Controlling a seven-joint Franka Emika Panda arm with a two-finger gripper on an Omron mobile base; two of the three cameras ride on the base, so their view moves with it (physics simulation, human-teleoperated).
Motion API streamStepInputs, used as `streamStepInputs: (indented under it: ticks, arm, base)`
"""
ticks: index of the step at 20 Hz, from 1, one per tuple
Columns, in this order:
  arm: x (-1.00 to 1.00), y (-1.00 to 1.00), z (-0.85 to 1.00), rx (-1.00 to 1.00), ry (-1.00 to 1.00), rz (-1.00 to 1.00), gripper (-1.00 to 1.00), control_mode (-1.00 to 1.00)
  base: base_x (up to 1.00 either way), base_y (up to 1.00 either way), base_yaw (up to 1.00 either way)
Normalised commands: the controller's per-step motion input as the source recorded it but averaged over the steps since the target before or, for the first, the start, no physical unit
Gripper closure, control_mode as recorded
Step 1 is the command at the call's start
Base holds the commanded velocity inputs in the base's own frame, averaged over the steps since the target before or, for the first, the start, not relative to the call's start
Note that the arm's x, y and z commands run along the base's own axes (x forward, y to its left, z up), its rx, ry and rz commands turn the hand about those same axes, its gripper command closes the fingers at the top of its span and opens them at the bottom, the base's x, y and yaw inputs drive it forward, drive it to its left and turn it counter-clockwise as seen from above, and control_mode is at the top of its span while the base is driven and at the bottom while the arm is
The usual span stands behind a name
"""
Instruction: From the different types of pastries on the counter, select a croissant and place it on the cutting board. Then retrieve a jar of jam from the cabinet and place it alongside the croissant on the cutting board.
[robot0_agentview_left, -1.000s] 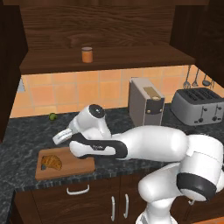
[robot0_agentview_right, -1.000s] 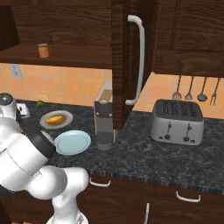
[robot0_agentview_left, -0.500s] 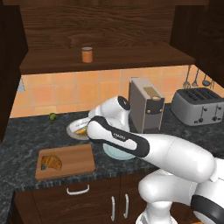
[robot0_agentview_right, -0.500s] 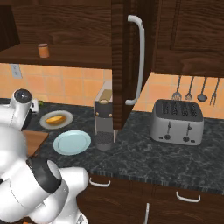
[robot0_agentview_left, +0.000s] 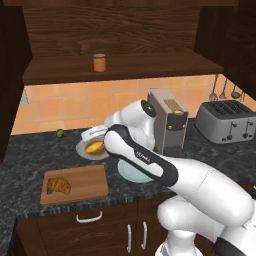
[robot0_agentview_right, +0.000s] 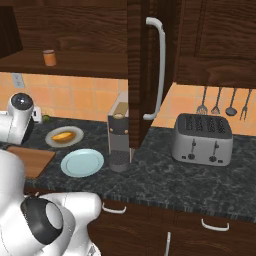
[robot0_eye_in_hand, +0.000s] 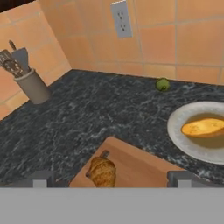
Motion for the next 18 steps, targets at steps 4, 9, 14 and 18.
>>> streamStepInputs:
  ticks: [4, 9, 14, 18]
  arm:
    - [-0.3, -0.37, 1.0, 0.0, 0.0, -0.06, -1.0, -1.0]
    - [-0.35, -0.47, 0.99, 0.0, 0.04, -0.2, -1.0, -1.0]
    - [-0.07, -0.5, 0.99, -0.07, 0.05, -0.26, -1.0, -1.0]
    - [0.0, -0.42, 0.92, -0.09, 0.0, -0.25, -1.0, -1.0]
  base:
    - [0.0, 0.0, 0.0]
    - [0.0, 0.0, 0.0]
    - [0.0, 0.0, 0.0]
    - [0.0, 0.0, 0.0]
